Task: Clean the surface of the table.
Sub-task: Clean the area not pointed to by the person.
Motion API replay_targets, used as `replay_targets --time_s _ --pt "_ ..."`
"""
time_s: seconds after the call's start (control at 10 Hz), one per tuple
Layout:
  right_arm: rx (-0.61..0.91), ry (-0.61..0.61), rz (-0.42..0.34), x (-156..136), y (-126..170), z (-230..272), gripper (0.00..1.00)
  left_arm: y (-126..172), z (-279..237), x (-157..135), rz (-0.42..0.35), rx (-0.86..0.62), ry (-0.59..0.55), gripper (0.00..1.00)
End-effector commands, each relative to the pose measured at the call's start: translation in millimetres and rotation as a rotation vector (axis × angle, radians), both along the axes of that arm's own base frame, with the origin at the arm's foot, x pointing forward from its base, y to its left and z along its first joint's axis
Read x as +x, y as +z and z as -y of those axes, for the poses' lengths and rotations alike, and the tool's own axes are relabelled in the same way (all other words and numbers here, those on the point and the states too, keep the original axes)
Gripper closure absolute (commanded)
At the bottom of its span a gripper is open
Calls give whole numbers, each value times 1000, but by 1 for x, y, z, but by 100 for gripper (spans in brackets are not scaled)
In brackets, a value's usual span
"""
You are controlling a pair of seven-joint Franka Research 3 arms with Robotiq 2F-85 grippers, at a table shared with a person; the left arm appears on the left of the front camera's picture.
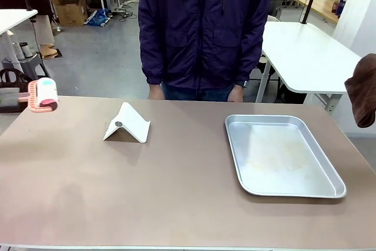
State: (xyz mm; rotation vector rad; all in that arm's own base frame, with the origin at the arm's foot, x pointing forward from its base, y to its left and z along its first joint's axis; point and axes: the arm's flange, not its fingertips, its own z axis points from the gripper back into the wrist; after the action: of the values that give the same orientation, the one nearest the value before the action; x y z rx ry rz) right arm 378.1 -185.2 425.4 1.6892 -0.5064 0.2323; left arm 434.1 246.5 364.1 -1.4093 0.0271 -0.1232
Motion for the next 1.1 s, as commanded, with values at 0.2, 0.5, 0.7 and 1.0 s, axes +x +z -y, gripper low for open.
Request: replay_targets --time_s 0.2,0.5,0.7,1.0 --pt "9 8 12 -2 3 -1 90 5 -15 -53 37 -49 -46 78" --pt "9 8 12 -2 3 -1 90 1 -16 -64 30 -75 -114 78" --pt "9 8 12 -2 3 -1 90 -5 -11 -56 10 -50 -57 78" --pt "9 8 12 -2 3 -1 90 -5 -11 -56 10 -50 -57 78"
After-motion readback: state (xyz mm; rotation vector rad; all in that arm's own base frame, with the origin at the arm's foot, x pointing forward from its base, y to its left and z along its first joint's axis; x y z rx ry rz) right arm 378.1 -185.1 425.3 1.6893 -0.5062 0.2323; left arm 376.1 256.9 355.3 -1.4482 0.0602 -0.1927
